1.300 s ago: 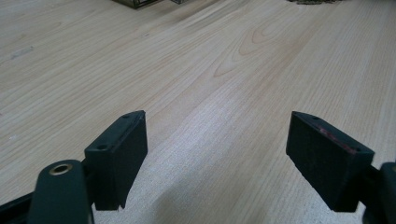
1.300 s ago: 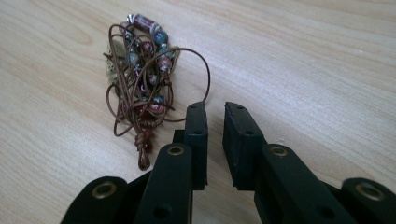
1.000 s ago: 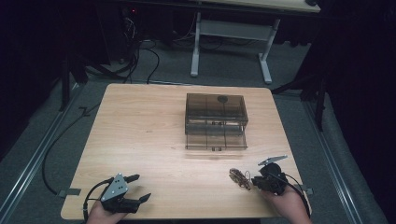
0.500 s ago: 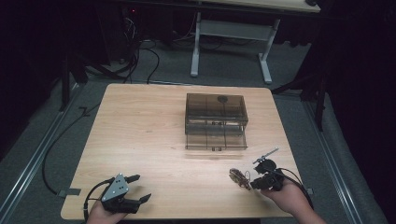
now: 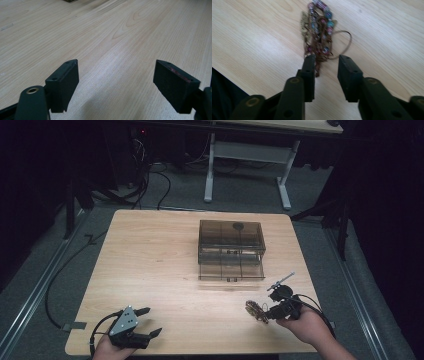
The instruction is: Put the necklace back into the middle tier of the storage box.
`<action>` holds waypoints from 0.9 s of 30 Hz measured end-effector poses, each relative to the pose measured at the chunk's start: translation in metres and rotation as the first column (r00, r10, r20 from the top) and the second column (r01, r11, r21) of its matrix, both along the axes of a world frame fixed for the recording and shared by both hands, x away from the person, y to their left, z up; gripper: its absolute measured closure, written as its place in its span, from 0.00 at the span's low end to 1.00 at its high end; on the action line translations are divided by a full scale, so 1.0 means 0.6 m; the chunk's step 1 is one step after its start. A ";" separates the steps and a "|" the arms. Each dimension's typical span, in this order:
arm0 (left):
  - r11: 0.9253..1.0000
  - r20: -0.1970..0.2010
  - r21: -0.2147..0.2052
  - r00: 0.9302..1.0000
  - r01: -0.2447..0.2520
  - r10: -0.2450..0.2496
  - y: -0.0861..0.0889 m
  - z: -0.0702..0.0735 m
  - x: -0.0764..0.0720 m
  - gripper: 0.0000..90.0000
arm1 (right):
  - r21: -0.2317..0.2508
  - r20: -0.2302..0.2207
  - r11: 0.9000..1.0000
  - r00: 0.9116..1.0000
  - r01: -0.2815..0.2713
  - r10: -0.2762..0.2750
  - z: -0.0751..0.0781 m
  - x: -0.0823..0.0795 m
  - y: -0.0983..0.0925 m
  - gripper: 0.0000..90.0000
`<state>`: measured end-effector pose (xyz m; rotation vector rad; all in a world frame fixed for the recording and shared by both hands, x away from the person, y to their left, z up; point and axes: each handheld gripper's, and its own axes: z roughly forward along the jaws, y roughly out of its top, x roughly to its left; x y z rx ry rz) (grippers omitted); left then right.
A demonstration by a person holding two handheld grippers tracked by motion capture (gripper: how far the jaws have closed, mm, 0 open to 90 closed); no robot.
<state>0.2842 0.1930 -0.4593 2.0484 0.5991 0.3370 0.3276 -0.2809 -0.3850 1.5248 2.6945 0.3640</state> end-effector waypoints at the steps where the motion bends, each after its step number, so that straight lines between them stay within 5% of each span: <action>1: 1.000 0.000 0.000 1.000 0.000 0.000 0.000 0.000 0.000 0.23 | -0.003 -0.010 1.000 1.000 -0.010 0.010 -0.004 0.006 0.009 0.66; 5: 1.000 0.000 -0.004 1.000 0.001 -0.001 0.000 0.000 0.000 0.23 | -0.014 -0.026 1.000 1.000 -0.016 0.015 -0.017 0.020 0.022 0.55; 9: 1.000 0.000 -0.002 1.000 0.002 -0.002 0.000 0.000 0.000 0.23 | -0.029 -0.032 0.999 0.999 -0.020 0.019 -0.025 0.030 0.030 0.55; 22: 1.000 -0.002 -0.002 1.000 0.002 -0.002 0.000 0.000 0.000 0.23 | -0.097 -0.062 0.994 0.997 -0.052 0.047 -0.048 0.050 0.048 0.73; 27: 1.000 -0.002 -0.002 1.000 0.001 -0.001 0.000 0.000 0.000 0.23 | -0.106 -0.066 0.993 0.997 -0.045 0.038 -0.047 0.050 0.053 0.87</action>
